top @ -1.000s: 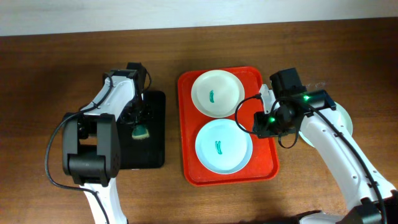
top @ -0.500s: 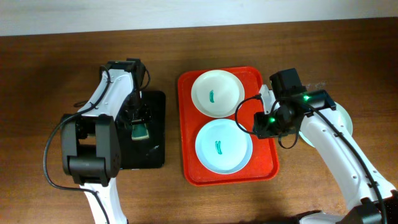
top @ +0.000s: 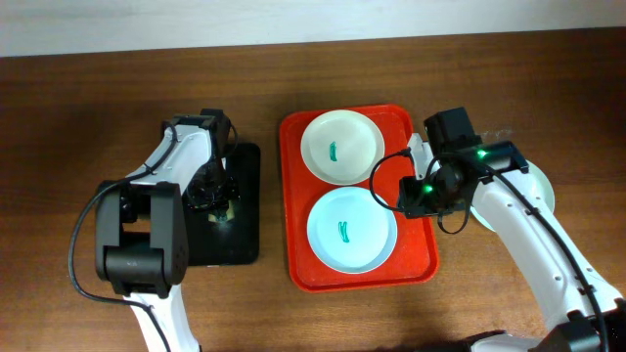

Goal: Clean dirty plates on tray and stack at the side
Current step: 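Grasp the sponge with the left gripper and lift it toward the plate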

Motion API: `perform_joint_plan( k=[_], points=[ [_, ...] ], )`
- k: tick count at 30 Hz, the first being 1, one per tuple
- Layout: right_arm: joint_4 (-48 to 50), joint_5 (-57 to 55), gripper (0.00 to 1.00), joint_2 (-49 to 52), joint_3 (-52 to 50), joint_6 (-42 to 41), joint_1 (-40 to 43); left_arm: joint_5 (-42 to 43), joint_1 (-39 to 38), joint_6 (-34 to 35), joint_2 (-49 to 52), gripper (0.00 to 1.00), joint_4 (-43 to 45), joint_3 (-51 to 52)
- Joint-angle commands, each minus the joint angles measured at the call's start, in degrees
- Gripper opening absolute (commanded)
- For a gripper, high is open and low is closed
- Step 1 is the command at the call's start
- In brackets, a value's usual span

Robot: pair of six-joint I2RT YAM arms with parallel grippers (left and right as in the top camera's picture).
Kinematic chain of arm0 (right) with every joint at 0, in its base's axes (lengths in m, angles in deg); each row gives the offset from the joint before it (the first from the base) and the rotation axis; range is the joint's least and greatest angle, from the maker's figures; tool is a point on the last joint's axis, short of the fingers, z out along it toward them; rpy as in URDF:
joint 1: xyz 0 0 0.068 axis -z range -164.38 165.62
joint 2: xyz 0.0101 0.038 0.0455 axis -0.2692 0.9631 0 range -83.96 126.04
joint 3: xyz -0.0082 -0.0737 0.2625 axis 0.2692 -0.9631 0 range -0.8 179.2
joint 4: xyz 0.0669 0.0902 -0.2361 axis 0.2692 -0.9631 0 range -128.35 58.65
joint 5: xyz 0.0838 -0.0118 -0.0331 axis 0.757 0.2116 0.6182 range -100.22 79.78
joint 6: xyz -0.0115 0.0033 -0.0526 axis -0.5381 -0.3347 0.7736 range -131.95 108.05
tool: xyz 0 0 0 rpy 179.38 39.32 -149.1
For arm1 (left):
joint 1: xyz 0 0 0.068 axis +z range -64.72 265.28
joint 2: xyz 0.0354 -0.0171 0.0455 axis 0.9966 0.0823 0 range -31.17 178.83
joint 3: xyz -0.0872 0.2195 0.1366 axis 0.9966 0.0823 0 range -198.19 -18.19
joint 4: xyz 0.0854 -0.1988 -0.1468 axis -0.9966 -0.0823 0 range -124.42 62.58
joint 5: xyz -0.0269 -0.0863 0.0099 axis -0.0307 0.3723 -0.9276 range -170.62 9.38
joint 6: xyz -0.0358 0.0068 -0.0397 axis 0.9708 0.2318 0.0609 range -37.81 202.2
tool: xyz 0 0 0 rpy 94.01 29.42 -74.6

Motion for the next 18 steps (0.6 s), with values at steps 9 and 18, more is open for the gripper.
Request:
perform_joint_plan(
  k=[9,18],
  points=[
    [-0.1,0.3,0.36,-0.7,0.7,-0.5,-0.3,-5.7,0.1,-1.1,-0.1,0.7,-6.4,-11.6],
    [-0.1,0.3,0.36,-0.7,0.7,-0.5,-0.3,-4.1,0.1,-0.2,0.3,0.14,5.3,1.2]
  ],
)
